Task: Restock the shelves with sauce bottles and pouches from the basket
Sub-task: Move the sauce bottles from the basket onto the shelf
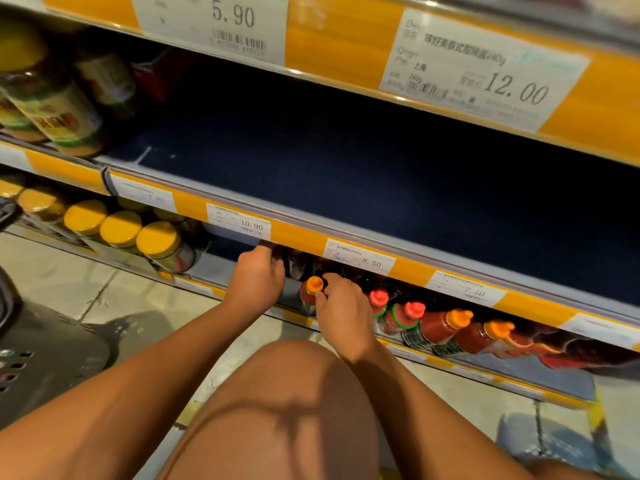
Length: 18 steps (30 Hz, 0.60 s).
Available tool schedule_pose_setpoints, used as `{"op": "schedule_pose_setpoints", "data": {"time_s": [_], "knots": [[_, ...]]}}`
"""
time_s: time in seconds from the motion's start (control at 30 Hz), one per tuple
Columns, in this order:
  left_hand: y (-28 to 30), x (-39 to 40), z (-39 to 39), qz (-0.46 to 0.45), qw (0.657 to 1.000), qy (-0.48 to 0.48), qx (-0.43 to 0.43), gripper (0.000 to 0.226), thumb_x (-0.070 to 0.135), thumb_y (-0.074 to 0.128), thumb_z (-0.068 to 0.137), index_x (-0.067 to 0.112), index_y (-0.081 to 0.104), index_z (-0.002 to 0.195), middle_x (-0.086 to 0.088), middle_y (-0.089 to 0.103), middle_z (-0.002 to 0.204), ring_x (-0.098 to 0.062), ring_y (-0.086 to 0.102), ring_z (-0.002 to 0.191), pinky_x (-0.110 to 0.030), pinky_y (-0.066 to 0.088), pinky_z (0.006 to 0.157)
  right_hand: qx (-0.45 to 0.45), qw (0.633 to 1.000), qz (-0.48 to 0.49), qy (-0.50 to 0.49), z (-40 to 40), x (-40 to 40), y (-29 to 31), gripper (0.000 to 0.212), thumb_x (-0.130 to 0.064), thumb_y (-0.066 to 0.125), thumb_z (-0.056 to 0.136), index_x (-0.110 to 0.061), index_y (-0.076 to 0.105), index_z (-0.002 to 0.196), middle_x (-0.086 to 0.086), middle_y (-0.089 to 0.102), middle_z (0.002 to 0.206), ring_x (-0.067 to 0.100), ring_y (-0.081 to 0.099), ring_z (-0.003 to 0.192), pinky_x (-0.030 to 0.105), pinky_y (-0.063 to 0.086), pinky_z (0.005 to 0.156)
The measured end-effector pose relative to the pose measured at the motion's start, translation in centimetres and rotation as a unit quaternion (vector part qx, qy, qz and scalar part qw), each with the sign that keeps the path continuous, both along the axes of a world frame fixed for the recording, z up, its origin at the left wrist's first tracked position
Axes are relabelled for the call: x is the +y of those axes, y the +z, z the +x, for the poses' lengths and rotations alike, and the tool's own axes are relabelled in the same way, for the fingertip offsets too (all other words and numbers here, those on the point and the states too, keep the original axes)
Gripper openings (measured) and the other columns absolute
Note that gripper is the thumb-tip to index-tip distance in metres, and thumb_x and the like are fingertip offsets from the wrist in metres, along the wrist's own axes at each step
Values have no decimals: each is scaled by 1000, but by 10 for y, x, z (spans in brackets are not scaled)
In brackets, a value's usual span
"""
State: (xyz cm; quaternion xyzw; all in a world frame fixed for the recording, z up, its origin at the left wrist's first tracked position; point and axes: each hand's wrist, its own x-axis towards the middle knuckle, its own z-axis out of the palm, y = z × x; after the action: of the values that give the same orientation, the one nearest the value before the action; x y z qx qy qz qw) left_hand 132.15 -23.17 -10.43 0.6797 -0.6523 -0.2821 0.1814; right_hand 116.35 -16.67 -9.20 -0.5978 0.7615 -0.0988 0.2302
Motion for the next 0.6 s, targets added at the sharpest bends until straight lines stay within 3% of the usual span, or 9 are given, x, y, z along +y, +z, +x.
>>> {"op": "schedule_pose_setpoints", "data": {"time_s": [0.07,0.13,0.23,0.33,0.43,0.5,0.6], "knots": [[-2,15,15,-19,999,7,50,5,18,60,101,18,58,105,0,67,82,-14,62,73,-36,50,65,-25,1000,-3,-3,-3,6,5,30,-29,56,104,-22,59,133,0,69,116,22,65,105,32,47,75],[1,30,27,-22,996,-6,84,14,19,62,100,25,58,113,8,69,84,-9,65,78,-34,54,69,-50,999,-4,-5,-7,12,14,28,-25,55,101,-22,60,129,0,70,110,23,66,100,36,52,75],[16,49,33,-1,992,-40,117,14,24,65,100,30,63,112,14,70,92,-2,66,87,-27,52,75,-54,998,-8,-10,-19,19,34,20,-22,51,96,-25,66,109,-3,68,90,23,64,83,41,55,68],[46,60,24,10,982,-119,147,12,28,66,100,34,68,110,16,70,99,3,64,98,-17,49,78,-59,998,-5,-38,-34,24,64,19,-22,52,95,-26,70,99,-1,70,90,26,65,82,40,56,72],[91,66,2,-6,964,-202,175,21,23,70,98,32,71,117,19,72,108,6,65,107,-19,54,87,-87,995,26,-52,-58,35,98,16,-27,63,92,-25,72,105,-1,71,91,25,66,86,36,56,79],[123,72,-16,-13,949,-247,197,27,18,72,97,29,71,122,18,73,115,3,66,109,-28,56,95,-91,994,32,-43,-77,53,123,25,-32,69,91,-25,71,115,-4,71,97,21,66,92,33,54,84],[171,91,-44,-15,927,-310,210,35,18,73,96,33,69,128,21,72,122,1,67,112,-38,58,97,-116,992,-18,-43,-109,105,168,43,-37,71,90,-28,64,132,-10,68,123,11,63,114,35,50,102]]}}
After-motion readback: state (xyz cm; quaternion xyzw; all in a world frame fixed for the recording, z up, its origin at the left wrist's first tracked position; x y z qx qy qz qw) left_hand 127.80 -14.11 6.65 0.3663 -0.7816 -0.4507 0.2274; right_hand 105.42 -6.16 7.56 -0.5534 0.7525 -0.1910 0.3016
